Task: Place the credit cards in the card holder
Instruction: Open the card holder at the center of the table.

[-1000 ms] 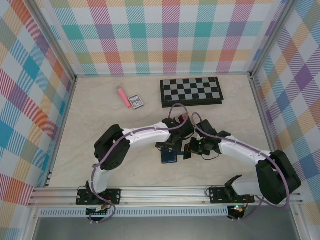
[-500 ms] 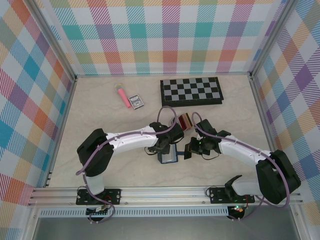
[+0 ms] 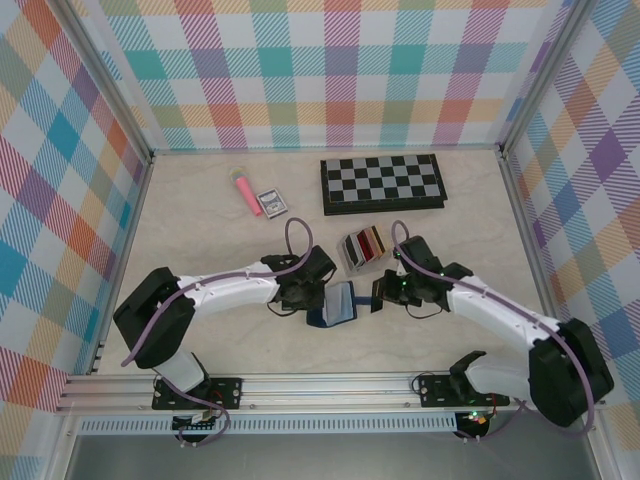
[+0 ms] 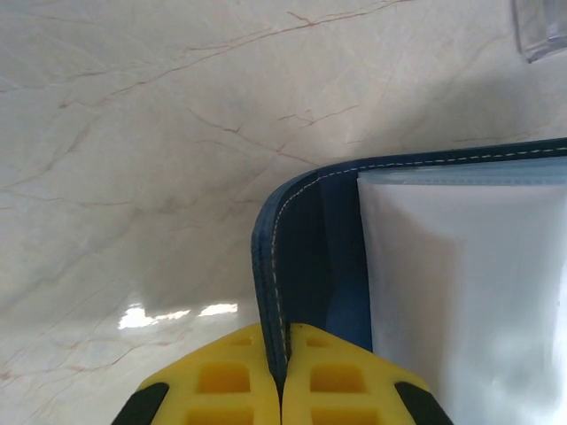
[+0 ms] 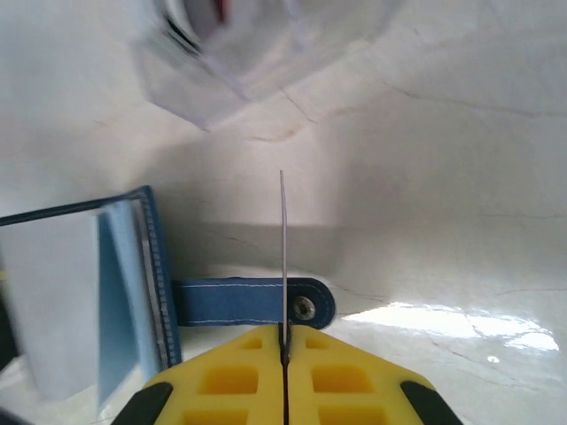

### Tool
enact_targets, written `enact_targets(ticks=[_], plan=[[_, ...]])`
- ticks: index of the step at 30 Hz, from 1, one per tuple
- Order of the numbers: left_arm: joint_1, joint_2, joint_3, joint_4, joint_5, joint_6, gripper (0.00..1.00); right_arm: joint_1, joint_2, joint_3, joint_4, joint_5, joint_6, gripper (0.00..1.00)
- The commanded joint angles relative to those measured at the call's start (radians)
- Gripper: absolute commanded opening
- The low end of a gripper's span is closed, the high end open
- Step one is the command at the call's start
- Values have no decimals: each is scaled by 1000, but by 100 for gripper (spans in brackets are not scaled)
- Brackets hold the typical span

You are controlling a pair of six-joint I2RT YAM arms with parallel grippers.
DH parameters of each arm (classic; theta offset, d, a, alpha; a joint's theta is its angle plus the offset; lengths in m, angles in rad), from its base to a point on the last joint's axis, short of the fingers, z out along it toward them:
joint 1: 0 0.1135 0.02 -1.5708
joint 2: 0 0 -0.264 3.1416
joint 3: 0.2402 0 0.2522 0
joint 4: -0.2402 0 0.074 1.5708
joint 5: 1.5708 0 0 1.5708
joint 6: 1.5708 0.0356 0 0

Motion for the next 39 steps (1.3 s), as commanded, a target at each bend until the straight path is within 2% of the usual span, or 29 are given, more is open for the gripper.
enact_targets(ticks=[1,4,9,14,22,27,34,39], plan=[[6,-18,-23,114,71,-9,0,-8,-57,23,29,-41,-30,8],[8,-15,-18,127,77,-14,0,-7,-69,28,46,-54,-24,8],[8,-10,-15,136,77,-29,0,-6,-105,30,25,15,-8,8],[8,-3,-10,147,90,-36,0,-6,-123,35,51,-26,-14,8],[8,3,-8,137,89,-38,0,5,-63,26,86,-62,-44,8],[7,10,-5,133,90,-37,0,18,-12,5,110,-24,-50,8],[8,15,-6,130,94,-35,0,17,24,-21,182,-78,-41,8],[8,14,-8,130,95,-37,0,17,52,-24,179,-59,-53,8]])
